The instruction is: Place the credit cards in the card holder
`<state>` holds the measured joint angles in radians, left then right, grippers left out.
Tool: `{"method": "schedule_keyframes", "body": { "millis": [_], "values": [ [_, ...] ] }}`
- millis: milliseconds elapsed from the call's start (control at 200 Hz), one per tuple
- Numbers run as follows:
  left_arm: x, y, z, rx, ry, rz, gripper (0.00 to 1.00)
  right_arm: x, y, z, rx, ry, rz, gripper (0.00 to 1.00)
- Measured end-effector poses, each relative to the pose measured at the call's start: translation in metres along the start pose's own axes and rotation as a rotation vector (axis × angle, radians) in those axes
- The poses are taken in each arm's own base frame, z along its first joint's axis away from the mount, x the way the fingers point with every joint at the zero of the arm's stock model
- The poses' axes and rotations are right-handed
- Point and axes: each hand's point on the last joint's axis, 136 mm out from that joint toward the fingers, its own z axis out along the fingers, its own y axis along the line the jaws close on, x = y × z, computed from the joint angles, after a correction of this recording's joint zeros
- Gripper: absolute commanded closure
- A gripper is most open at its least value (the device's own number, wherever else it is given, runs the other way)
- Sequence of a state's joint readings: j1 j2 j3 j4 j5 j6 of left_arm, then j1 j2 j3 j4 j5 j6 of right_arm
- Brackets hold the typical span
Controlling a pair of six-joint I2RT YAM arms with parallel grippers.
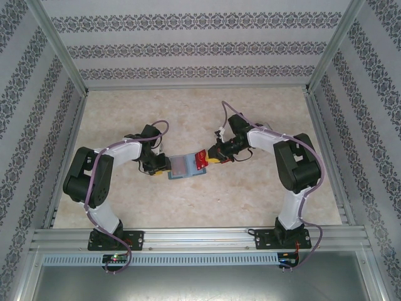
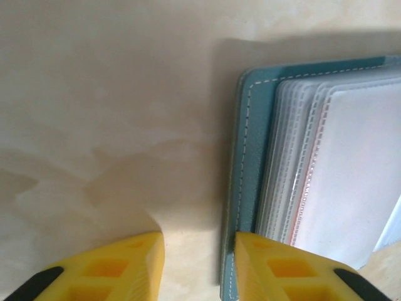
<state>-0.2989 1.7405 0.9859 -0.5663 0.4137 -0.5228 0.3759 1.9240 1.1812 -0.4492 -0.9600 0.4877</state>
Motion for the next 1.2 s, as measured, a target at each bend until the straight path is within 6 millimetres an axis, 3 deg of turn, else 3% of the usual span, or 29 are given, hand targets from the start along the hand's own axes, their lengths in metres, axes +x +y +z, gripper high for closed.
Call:
{"method": "schedule_keyframes", "body": {
  "millis": [270, 540, 1204],
  "values": [
    [-0.001, 0.001, 0.002, -0.013, 0.014, -0.007, 0.76, -0.007, 0.009, 0.017, -0.023, 0.031, -0.090, 1.00],
    [-0.001, 0.001, 0.002, -0.016, 0.021, -0.009, 0.77, -0.003, 0.003, 0.033, -0.006, 0.062, -0.126, 1.00],
    [-0.002, -0.002, 0.004, -0.004, 0.031, -0.005, 0.89, -0.005, 0.000, 0.047, -0.015, 0.080, -0.172, 1.00]
  ]
}}
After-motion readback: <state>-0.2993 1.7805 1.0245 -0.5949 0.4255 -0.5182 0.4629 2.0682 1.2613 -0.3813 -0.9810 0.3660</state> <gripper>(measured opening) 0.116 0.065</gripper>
